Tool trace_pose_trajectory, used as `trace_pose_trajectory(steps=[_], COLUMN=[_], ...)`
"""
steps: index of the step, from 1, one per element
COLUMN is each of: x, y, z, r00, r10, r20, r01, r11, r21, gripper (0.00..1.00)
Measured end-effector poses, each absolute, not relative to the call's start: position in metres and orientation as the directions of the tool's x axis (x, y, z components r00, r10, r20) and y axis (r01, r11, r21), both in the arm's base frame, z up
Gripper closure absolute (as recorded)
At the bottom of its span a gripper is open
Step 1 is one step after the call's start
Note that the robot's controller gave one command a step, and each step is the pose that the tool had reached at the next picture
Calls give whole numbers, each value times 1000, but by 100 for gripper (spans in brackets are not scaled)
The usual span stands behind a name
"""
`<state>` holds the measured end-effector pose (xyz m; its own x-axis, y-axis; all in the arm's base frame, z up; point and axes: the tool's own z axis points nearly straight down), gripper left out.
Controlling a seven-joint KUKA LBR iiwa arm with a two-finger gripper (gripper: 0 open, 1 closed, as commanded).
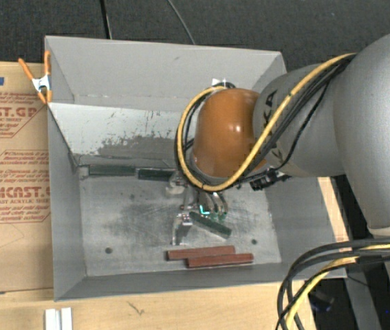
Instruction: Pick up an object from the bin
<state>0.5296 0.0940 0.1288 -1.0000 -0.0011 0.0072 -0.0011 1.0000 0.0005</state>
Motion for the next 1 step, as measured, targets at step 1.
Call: trace_pose_trajectory(steps=[1], x=[532], y=[94], z=[133], r00=[-1000], r10=[0], r20=[0], r01=[0], r11=[1000], r21=[1], gripper=[0])
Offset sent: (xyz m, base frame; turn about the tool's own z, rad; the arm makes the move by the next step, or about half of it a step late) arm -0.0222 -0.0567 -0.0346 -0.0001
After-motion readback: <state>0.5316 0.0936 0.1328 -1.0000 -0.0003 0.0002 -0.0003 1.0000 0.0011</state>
